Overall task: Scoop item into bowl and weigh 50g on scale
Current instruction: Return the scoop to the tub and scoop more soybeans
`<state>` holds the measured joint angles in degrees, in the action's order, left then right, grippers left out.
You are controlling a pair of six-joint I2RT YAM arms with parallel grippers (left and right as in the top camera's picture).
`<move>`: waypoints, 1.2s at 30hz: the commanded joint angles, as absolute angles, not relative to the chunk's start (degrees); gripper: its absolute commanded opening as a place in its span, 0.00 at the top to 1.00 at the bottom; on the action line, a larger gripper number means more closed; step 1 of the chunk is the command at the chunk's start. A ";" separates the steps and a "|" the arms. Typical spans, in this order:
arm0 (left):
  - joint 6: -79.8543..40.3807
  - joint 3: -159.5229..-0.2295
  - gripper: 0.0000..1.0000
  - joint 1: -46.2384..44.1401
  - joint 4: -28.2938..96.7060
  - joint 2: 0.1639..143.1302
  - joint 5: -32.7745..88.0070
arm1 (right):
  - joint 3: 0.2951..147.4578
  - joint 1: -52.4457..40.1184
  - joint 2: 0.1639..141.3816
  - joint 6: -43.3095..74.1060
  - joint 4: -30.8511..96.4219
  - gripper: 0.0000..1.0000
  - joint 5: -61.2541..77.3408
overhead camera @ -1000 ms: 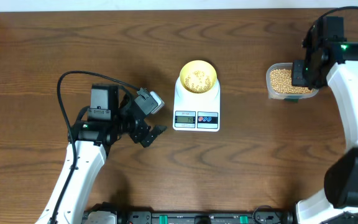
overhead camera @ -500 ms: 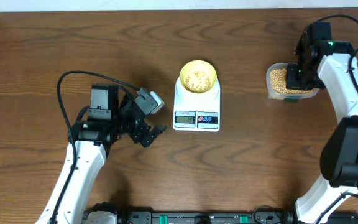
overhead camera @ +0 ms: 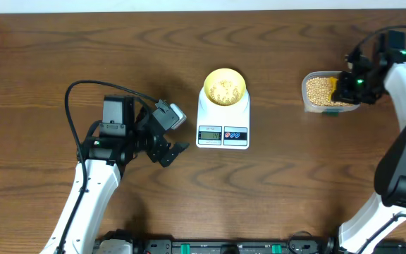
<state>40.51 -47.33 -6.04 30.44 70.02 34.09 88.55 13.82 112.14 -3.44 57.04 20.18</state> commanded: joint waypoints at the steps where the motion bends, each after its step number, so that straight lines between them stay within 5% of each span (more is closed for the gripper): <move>1: 40.47 -46.72 0.02 -5.76 30.55 69.97 33.63 | 88.75 17.65 113.19 -8.43 57.49 0.99 33.65; 22: 40.47 -46.72 0.02 -5.76 30.55 69.97 33.63 | 84.14 14.26 113.19 -10.33 55.94 0.99 33.21; 36: 40.47 -46.72 0.02 -5.76 30.55 69.97 33.63 | 84.14 25.30 113.19 -17.04 57.71 0.99 49.12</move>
<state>40.53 -47.33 -6.04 30.44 70.02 34.09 84.55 23.55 112.14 -13.26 57.47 41.41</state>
